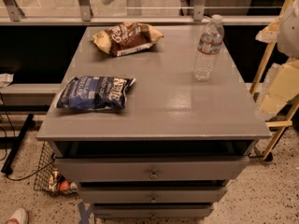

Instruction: Knock water bottle over

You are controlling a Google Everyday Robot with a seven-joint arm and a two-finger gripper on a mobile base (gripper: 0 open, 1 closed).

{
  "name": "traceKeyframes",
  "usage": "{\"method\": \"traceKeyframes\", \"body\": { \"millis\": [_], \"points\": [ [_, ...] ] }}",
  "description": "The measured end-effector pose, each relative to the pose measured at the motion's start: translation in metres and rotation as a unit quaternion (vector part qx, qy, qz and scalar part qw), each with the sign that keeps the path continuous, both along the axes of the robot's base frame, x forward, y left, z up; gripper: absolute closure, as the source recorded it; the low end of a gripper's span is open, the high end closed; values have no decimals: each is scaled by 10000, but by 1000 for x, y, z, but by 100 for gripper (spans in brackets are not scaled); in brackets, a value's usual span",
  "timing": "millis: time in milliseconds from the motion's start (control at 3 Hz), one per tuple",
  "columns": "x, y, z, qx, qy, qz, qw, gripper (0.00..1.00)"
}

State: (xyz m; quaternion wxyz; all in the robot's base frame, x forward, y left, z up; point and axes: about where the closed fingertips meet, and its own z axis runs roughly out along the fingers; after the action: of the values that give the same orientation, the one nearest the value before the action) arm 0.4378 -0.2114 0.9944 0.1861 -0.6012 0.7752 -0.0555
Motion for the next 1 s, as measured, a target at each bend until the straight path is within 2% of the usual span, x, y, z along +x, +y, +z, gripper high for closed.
{"method": "traceKeyframes", "body": {
  "millis": [333,667,1000],
  "points": [
    [0,0,0,0,-1,0,10000,0],
    [23,-16,-3,418,-237,-237,9986,0],
    [68,-43,-15,1198,-619,-607,9890,0]
  ]
}}
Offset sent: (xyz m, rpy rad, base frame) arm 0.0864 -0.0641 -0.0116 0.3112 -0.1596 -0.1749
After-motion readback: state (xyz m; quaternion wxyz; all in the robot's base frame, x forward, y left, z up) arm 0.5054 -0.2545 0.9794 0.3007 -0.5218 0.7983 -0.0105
